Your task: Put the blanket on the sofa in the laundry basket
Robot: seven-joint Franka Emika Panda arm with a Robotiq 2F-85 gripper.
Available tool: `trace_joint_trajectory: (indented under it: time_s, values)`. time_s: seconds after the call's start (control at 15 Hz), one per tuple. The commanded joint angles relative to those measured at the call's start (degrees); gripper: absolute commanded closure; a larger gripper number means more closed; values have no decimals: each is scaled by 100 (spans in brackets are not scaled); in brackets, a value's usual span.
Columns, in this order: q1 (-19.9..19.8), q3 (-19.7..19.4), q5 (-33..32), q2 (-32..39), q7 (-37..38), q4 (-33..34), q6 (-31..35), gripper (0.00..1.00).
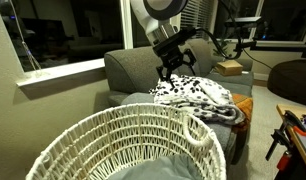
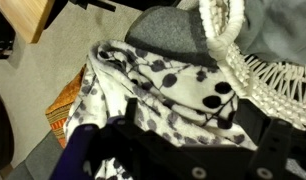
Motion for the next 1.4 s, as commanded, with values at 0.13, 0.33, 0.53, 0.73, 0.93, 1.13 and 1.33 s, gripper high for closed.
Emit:
trace_joint_trajectory:
  time_s: [0.13,0.33,0.53,0.73,0.93,1.13,1.33]
  values:
    - [34,-170,-78,247,-193,149,-21,0]
    - [21,-258,-88,326,-244,135,-51,0]
    - [41,-292,-80,400,-306,149,-59,0]
    - [60,-267,-64,478,-399,169,-91,0]
    - [87,-268,-98,506,-517,160,-145,0]
    - [135,-299,-212,530,-578,125,-186,0]
    - [152,-307,-290,590,-598,151,-221,0]
